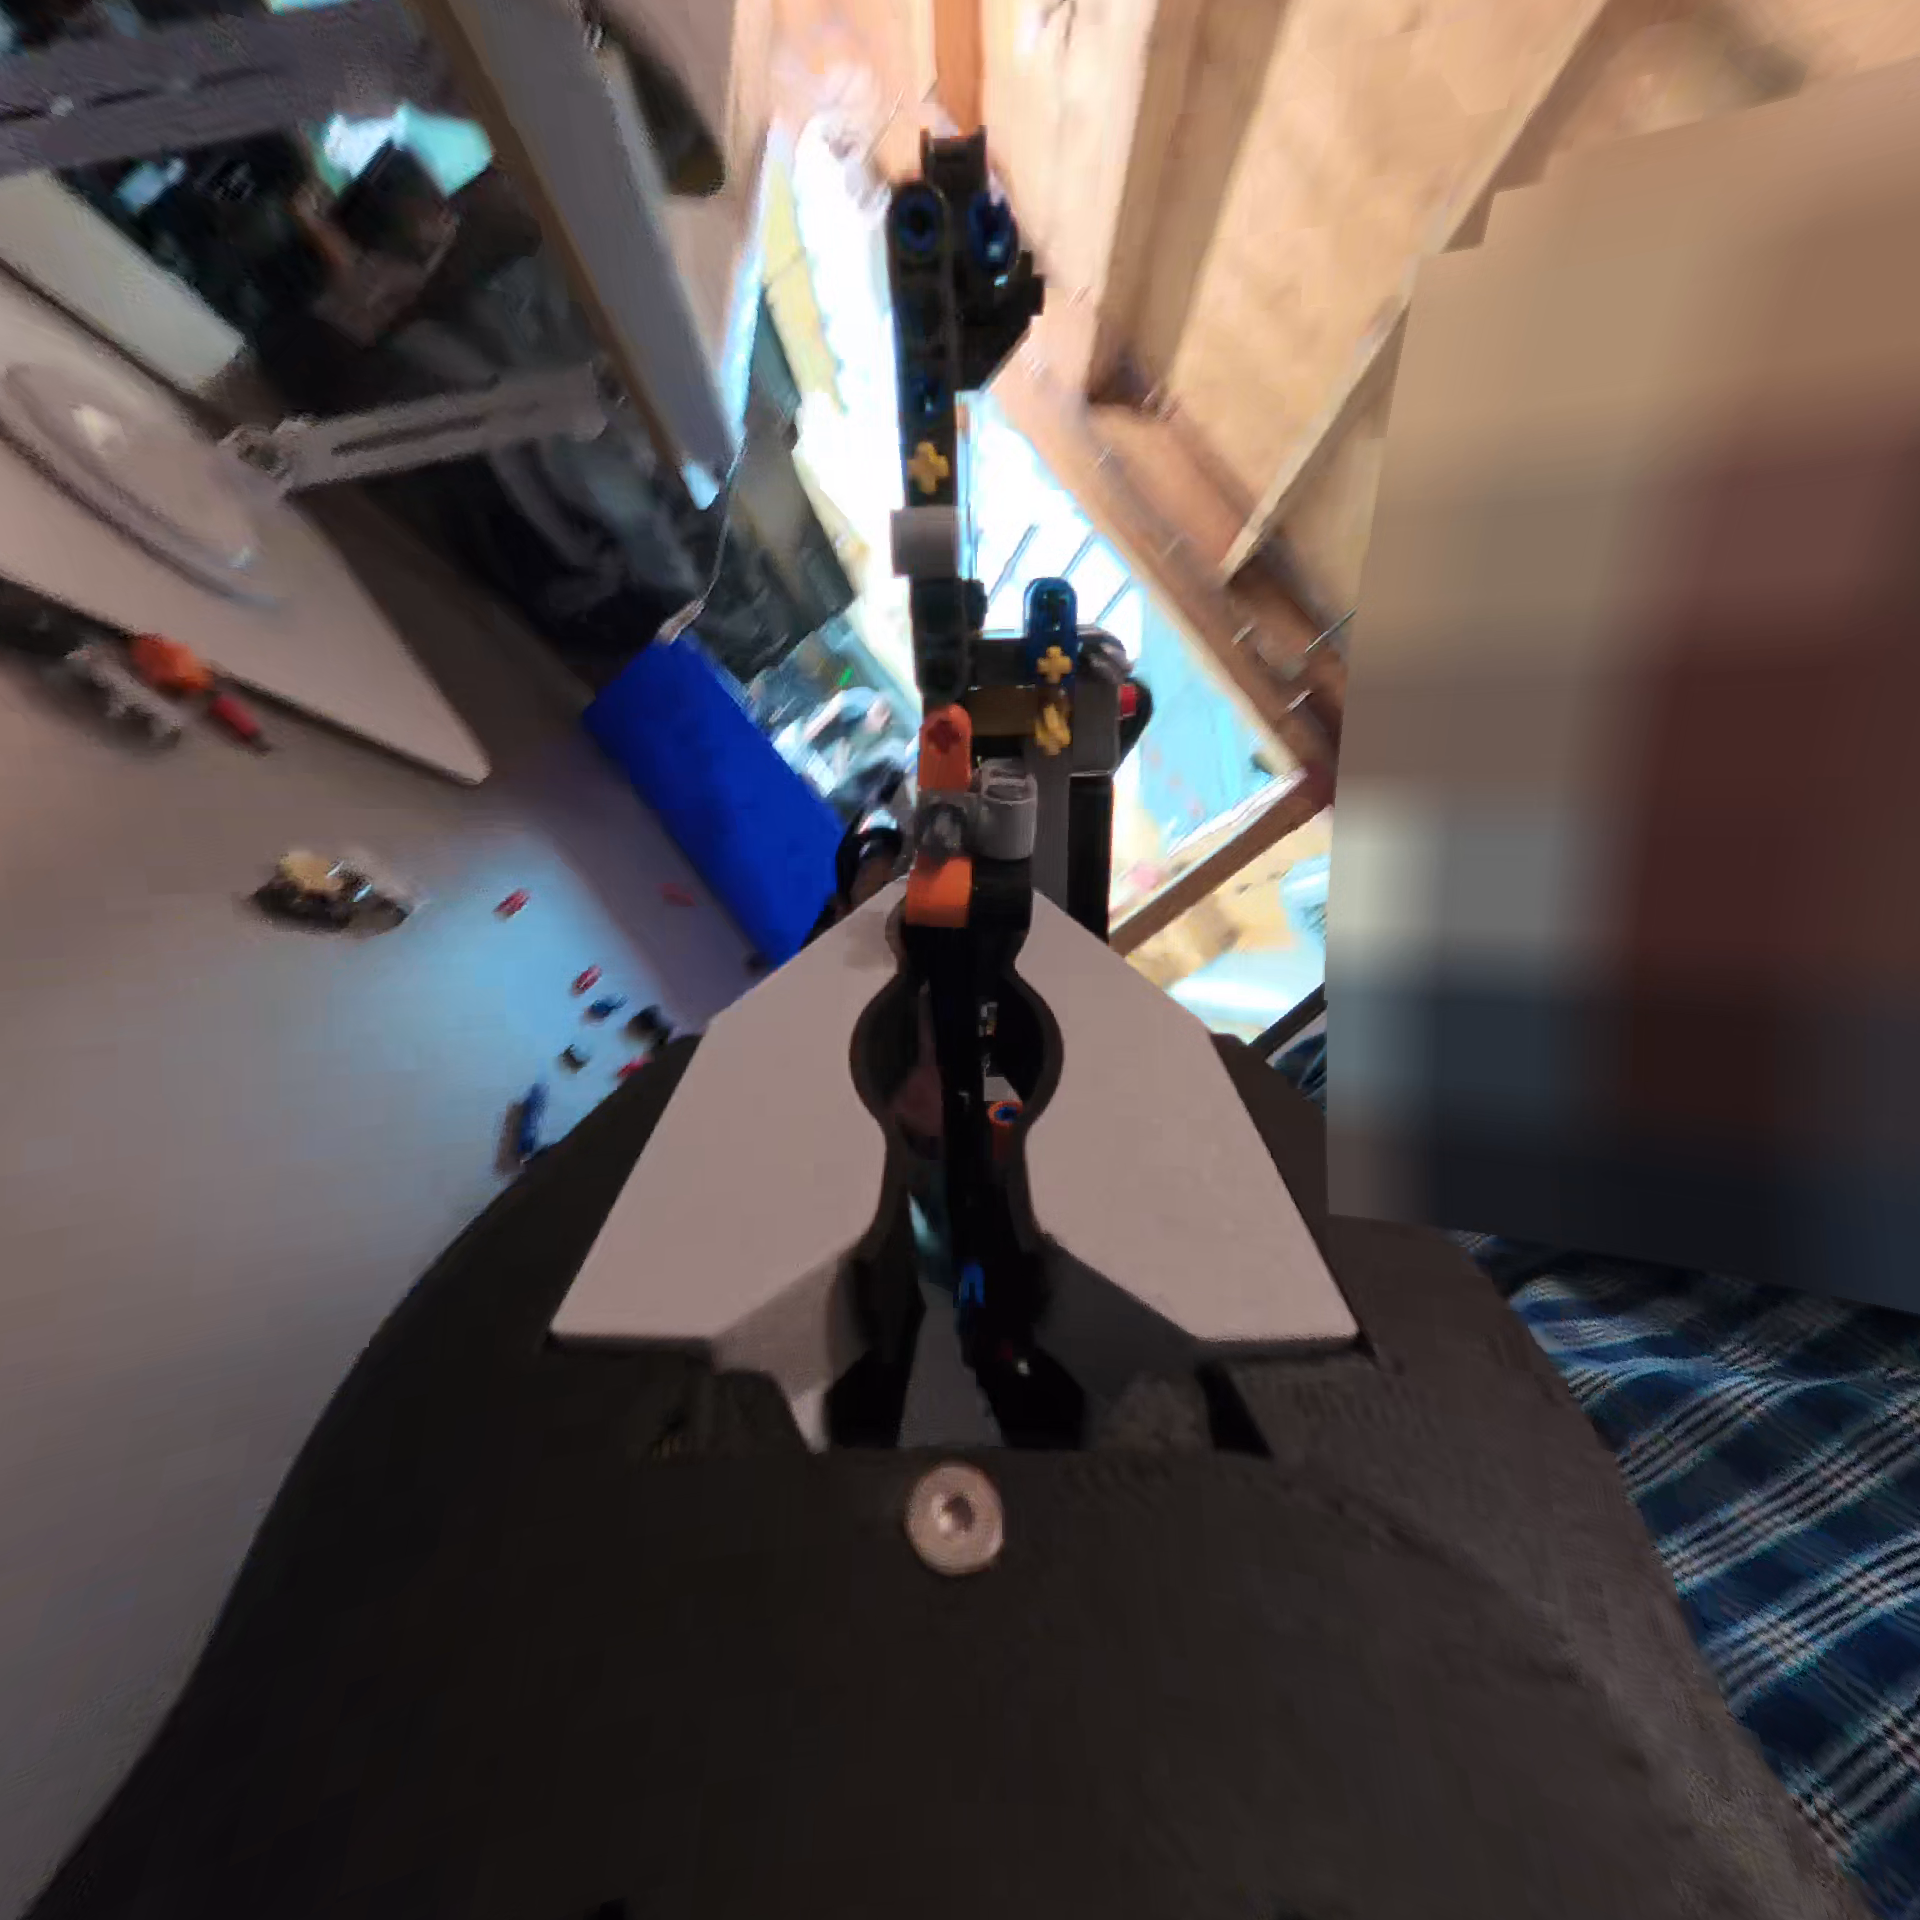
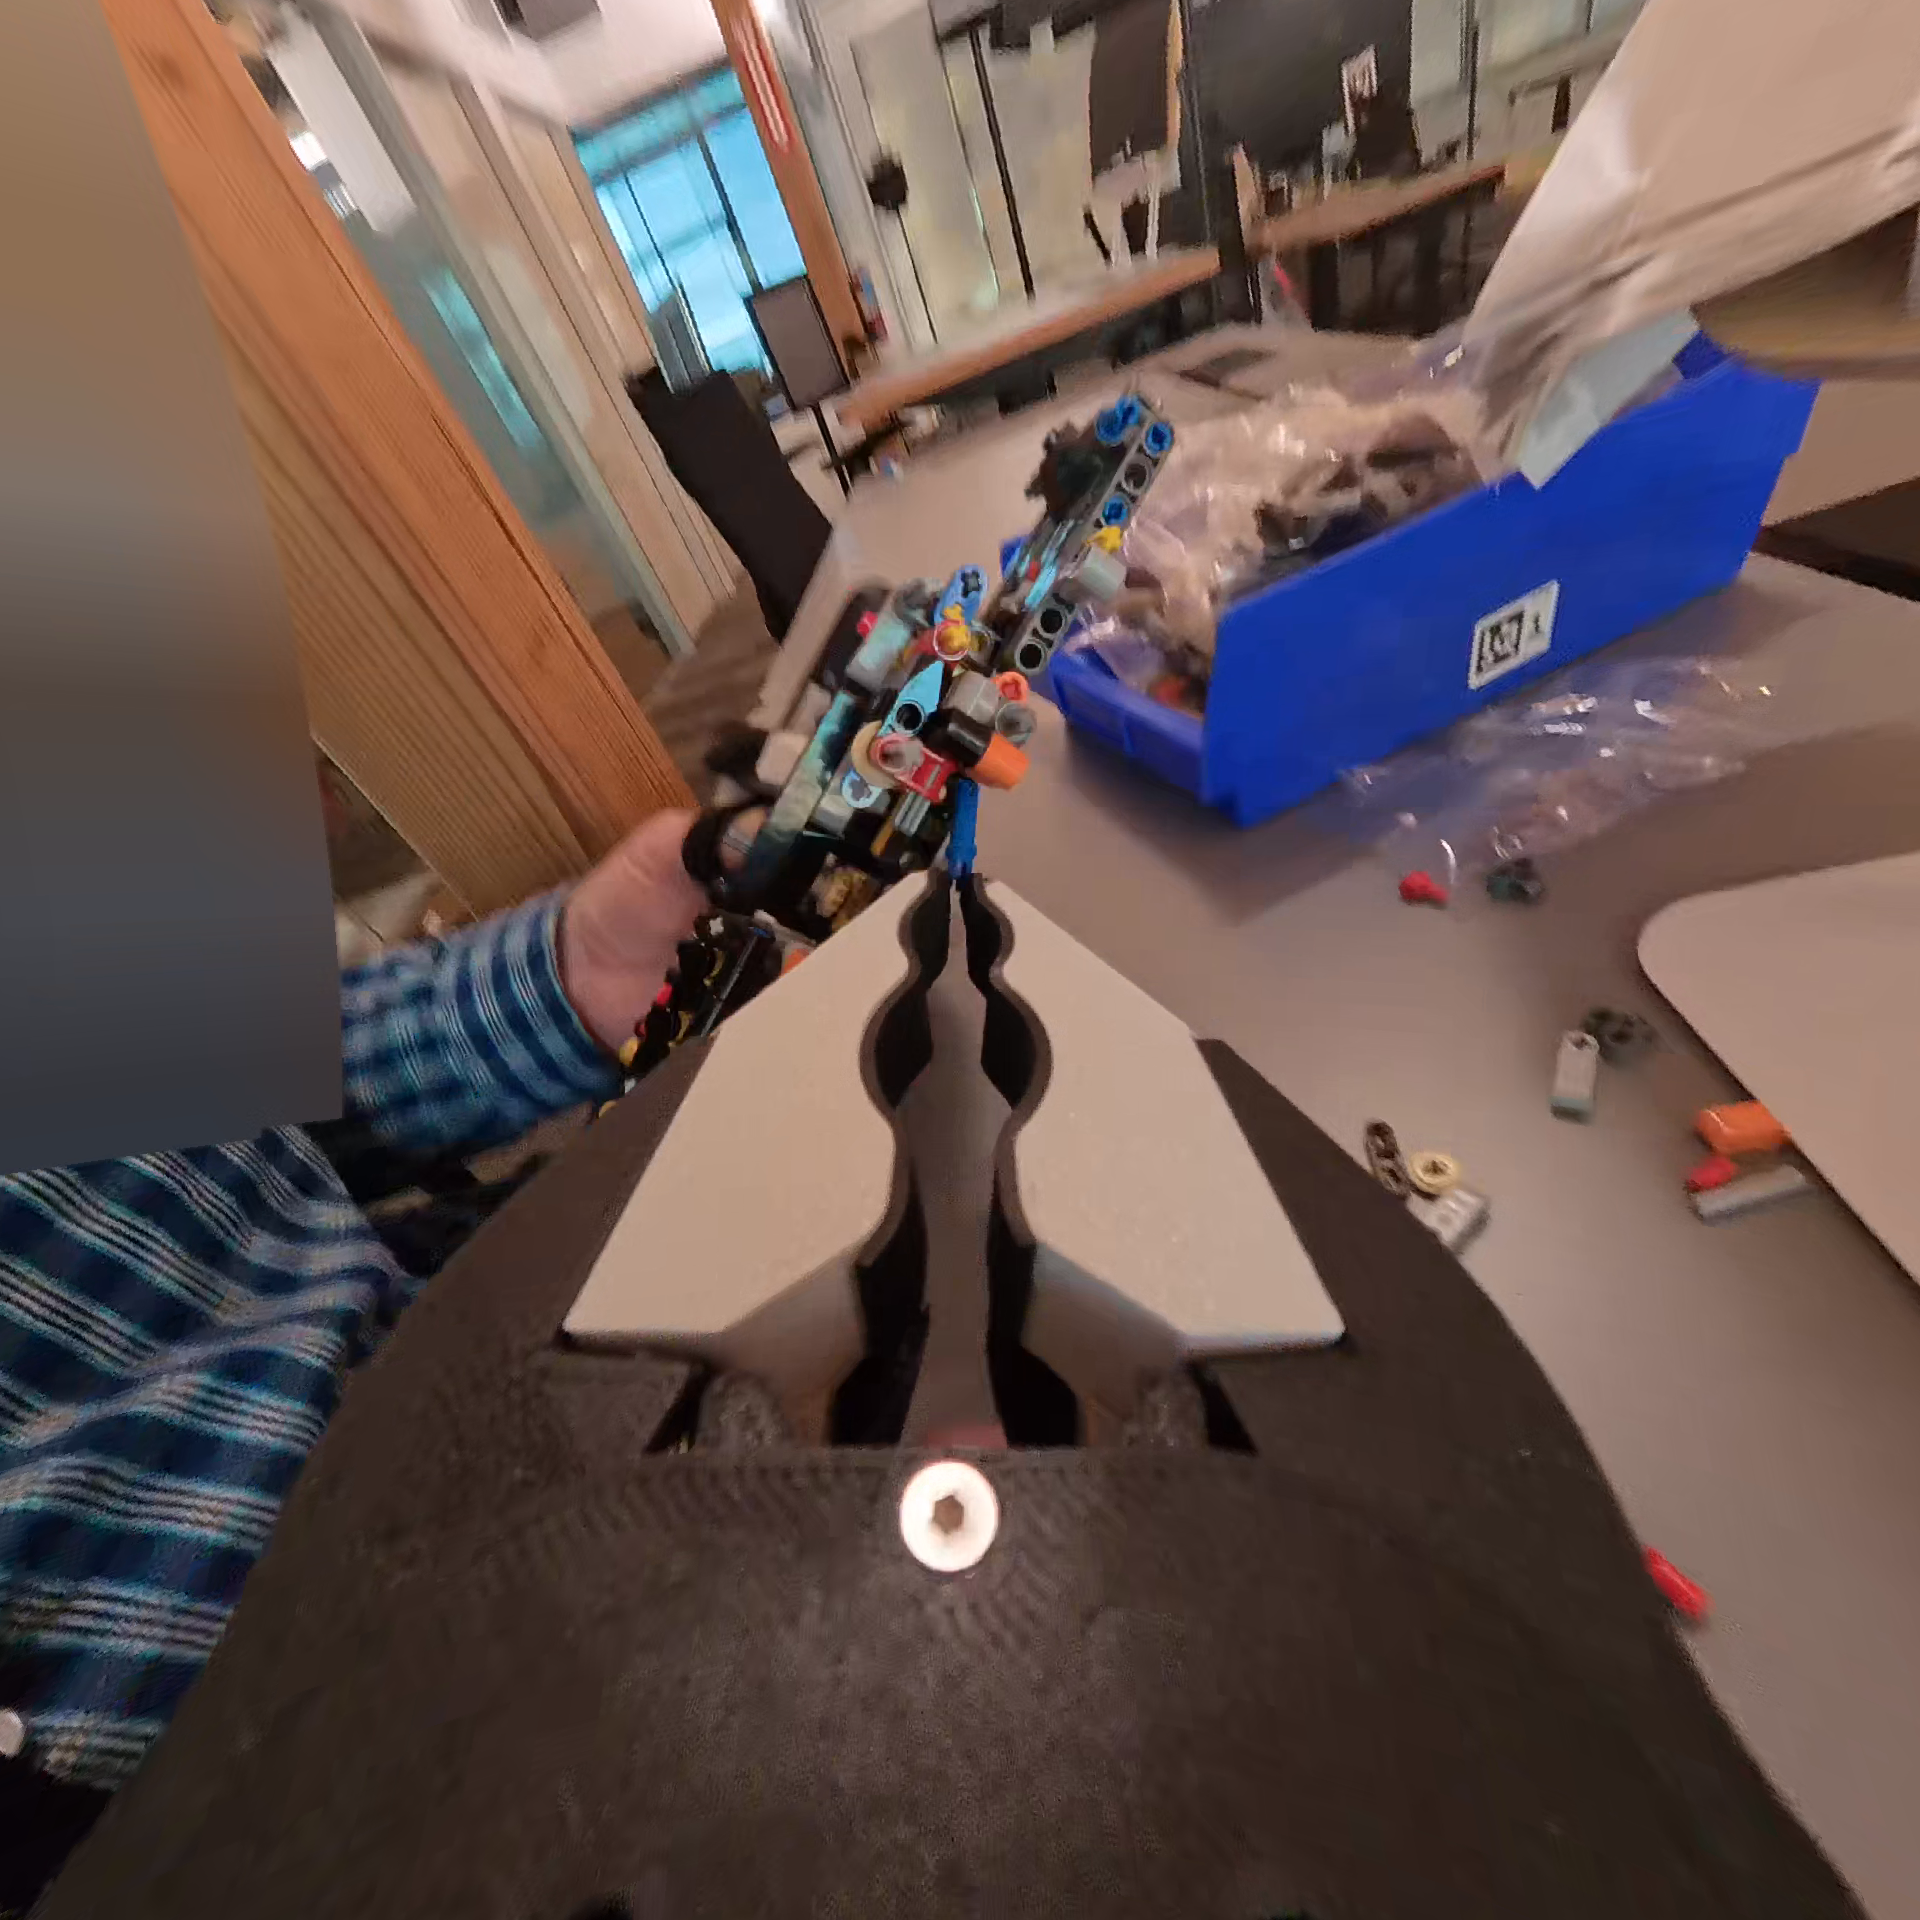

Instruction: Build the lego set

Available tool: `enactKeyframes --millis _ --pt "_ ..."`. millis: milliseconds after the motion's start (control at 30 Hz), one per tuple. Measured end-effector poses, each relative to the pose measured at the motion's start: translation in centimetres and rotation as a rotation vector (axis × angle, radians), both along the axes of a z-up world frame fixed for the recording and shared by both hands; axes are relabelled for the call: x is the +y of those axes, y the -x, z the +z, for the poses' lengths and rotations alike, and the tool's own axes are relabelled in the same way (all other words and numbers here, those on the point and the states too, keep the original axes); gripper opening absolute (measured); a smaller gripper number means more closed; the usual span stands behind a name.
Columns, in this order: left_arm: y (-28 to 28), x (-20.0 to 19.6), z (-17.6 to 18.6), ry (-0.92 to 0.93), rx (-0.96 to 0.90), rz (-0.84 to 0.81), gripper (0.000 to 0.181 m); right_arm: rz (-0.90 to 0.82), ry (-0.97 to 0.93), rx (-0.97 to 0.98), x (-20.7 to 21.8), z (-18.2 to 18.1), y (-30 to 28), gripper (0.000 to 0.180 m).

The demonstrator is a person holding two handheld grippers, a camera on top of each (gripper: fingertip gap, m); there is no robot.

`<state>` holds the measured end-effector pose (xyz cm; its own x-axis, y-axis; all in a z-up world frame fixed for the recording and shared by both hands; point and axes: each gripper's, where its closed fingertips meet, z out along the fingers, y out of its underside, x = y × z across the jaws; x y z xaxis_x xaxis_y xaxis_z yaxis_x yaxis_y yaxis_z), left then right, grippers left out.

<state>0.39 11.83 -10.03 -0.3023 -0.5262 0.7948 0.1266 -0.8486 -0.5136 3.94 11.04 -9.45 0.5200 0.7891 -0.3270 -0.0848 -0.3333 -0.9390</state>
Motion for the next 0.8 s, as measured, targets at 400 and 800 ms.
enactKeyframes --millis 400,800 --pt "2.5 1.8 -8.5 0.008 0.584 -0.137 0.007 0.112 0.145 -0.316 -1.1 -7.9 1.1 0.000" --pt "3.8 3.4 -10.9 -0.177 0.839 -0.107 0.039 0.147 0.115 -0.505 -1.7 -10.7 2.1 0.000"
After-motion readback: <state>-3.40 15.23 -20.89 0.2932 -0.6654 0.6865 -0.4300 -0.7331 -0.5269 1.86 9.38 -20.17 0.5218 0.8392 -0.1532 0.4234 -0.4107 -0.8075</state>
